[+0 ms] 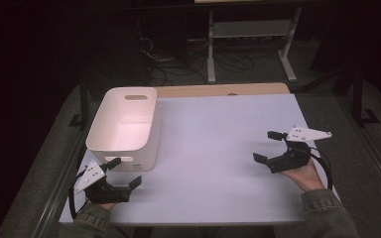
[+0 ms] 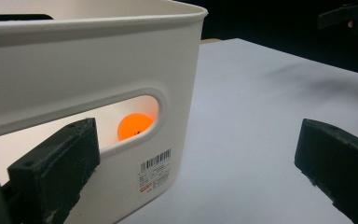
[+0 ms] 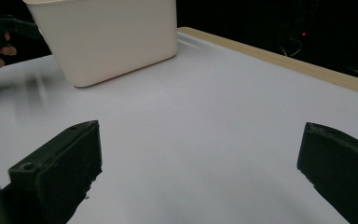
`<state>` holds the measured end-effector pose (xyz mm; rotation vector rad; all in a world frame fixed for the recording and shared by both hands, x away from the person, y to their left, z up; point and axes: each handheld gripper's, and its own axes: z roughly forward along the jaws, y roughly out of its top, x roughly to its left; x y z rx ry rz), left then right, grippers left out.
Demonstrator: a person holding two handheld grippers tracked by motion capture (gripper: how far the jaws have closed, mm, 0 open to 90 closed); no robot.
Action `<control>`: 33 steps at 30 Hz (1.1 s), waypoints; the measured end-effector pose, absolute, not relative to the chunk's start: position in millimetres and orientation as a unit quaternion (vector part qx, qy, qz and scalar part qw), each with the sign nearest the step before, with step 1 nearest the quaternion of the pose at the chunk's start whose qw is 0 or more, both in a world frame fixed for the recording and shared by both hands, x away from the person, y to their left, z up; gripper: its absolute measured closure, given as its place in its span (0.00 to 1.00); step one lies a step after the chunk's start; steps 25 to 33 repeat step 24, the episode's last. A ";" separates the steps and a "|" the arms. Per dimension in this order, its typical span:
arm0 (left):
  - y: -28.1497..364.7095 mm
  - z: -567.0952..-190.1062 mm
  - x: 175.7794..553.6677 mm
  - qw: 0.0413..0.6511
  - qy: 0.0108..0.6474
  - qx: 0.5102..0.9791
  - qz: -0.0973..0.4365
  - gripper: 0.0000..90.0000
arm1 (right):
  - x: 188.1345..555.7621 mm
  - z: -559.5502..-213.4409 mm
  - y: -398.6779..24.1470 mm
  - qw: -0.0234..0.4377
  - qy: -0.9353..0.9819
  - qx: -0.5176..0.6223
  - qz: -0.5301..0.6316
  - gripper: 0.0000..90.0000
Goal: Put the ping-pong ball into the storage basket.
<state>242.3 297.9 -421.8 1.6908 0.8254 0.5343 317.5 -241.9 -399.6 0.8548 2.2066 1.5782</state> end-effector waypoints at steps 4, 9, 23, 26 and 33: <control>298.0 -421.8 242.3 0.559 0.350 0.716 0.227 0.00 | 312.7 -403.6 -247.7 0.156 0.759 0.306 0.554 0.00; 297.7 -421.7 242.1 0.560 0.350 0.716 0.227 0.00 | 306.2 -404.9 -253.1 0.169 0.750 0.312 0.559 0.00; 297.8 -421.7 242.2 0.562 0.350 0.715 0.226 0.00 | 292.6 -416.2 -270.8 0.202 0.729 0.338 0.560 0.00; 297.8 -421.7 242.4 0.562 0.350 0.714 0.226 0.00 | 292.5 -415.5 -271.1 0.206 0.728 0.337 0.561 0.00; 297.8 -421.7 242.4 0.562 0.350 0.714 0.226 0.00 | 292.5 -415.5 -271.1 0.206 0.728 0.337 0.561 0.00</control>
